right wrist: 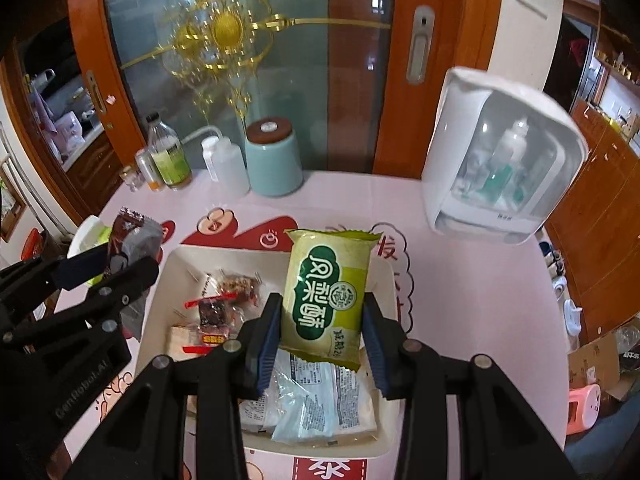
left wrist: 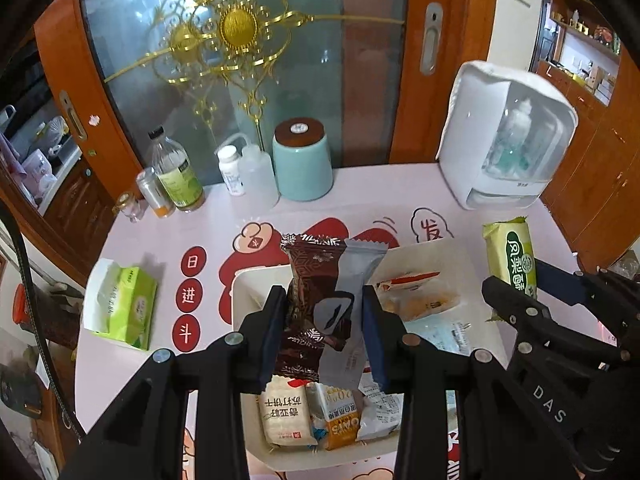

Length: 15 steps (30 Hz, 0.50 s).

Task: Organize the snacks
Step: 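Carry both packets into the tray and open both grippers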

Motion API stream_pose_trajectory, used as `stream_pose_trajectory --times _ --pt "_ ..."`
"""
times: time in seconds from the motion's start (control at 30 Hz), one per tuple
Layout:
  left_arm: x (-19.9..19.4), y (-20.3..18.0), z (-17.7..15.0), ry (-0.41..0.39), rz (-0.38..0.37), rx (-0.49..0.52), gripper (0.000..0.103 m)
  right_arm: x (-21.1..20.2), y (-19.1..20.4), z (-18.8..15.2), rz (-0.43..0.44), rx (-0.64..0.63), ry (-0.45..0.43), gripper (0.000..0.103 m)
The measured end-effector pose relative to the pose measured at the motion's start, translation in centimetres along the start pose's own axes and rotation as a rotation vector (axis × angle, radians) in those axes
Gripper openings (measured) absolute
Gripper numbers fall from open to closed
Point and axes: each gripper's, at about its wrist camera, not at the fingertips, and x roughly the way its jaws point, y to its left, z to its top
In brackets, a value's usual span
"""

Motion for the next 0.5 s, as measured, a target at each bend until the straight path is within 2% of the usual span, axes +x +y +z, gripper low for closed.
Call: stream_pose_trajectory --times 0.13,0.17,0.2,0.27,0.37,0.5 --pt "2.3 -0.1 -0.4 0.021 0.004 -0.005 0.039 2.3 -0.2 -0.3 0.015 0.015 0.053 0.040" --pt "2.9 -0.1 -0.6 0.030 0.010 -0.003 0.054 2.8 -0.2 -0.5 0.018 0.015 0.065 0.042" --pt "3.6 -0.1 -0.7 0.041 0.022 -0.002 0.074 3.4 -0.2 -0.7 0.013 0.013 0.077 0.044" --pt "4.1 0.0 -1.0 0.033 0.065 -0.007 0.083 4.2 -0.2 -1.0 -0.020 0.008 0.089 0.050" --pt "5.1 0.3 -1.4 0.052 0.061 -0.003 0.083 5.4 -0.6 -1.4 -0.019 0.024 0.115 0.061" --pt "6.0 0.7 -1.8 0.085 0.048 -0.022 0.084 6.3 -0.9 -1.7 -0.010 0.046 0.133 0.064"
